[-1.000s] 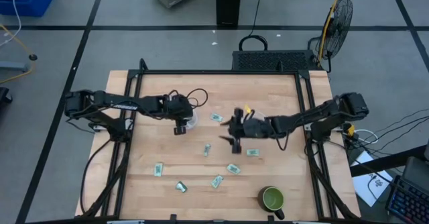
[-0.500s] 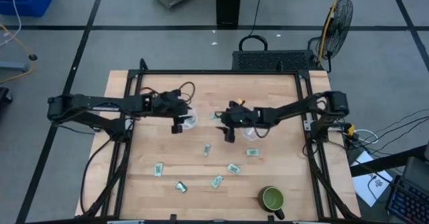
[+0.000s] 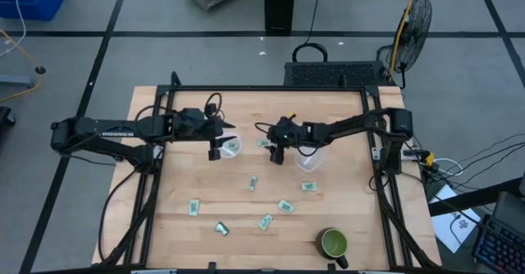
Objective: Pick and place Stevia / Truvia into bins
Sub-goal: Put the white stevia packet into the right transparent container
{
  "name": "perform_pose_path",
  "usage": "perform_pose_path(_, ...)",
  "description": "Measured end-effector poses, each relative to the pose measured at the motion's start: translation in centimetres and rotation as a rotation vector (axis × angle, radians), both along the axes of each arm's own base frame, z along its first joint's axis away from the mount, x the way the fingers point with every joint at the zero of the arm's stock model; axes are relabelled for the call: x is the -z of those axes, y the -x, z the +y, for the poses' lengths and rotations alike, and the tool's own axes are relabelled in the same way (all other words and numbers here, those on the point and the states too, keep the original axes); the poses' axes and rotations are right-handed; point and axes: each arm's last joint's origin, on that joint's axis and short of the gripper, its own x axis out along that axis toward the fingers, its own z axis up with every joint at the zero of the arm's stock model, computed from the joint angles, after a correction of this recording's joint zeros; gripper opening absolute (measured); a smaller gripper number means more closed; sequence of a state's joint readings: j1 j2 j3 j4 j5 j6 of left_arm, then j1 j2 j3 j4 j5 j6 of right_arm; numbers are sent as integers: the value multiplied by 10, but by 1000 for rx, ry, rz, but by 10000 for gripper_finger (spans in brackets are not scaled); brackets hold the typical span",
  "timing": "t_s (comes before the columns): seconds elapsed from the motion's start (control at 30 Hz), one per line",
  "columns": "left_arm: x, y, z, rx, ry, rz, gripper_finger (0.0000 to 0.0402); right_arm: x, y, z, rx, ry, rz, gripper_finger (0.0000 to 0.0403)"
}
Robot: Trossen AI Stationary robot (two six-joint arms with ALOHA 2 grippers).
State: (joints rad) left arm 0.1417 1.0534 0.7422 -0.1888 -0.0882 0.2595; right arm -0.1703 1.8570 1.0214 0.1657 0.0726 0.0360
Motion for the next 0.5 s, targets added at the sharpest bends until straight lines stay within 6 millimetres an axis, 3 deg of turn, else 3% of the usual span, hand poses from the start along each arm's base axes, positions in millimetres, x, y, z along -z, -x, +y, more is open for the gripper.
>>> perform_pose_path(0.23, 0, 0, 1, -15, -9, 3, 166, 24, -1, -2, -28, -45, 66, 224)
perform_pose_path(0.5, 0, 0, 1, -16, -9, 3, 166, 26, 0, -9, -19, -1, 77, 224)
